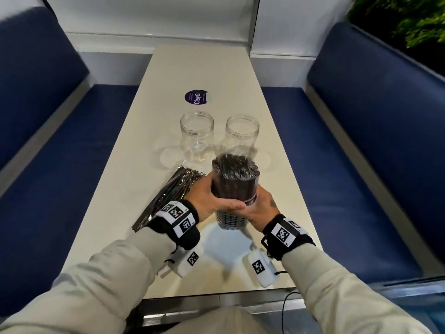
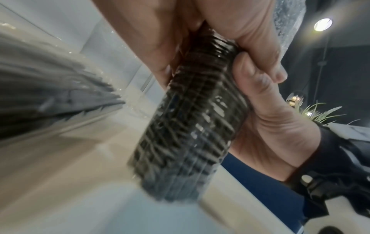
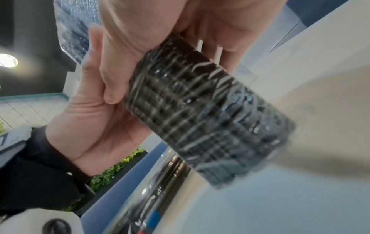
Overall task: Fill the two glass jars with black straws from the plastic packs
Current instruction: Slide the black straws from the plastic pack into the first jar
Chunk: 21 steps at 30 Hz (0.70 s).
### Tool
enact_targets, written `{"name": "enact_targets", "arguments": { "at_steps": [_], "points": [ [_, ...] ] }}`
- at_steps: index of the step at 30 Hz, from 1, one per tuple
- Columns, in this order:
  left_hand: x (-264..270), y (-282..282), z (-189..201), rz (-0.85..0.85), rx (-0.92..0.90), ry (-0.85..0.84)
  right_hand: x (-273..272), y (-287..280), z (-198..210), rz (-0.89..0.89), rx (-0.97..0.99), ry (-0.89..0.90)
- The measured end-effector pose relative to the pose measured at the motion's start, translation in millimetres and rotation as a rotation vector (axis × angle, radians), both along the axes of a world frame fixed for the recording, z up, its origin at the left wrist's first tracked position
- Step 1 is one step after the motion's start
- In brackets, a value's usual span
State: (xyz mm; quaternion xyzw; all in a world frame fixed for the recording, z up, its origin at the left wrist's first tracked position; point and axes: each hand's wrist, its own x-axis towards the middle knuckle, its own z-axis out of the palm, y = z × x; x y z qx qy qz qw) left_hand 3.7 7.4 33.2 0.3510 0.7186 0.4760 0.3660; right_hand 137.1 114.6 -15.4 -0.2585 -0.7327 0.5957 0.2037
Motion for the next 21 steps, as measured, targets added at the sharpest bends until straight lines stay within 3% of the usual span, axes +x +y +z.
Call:
{"name": "enact_targets", "arguments": {
  "at_steps": [6,9,12,21],
  "points": [
    [2,-4,-3,-0.055,0.004,0.007,5,0,9,0.054,0.056,-0.071],
    [3,-5,12,0.009,0.172,0.014,8,3,28,-0.021,0.058,0.078],
    [4,0,29,0.015,0.262,0.031,0,10,41,0.028,0.032,0.159],
    [2,5,-10,0.029,0.048,0.011,7,8,5,0.011,0.062,-0.032]
  ]
}}
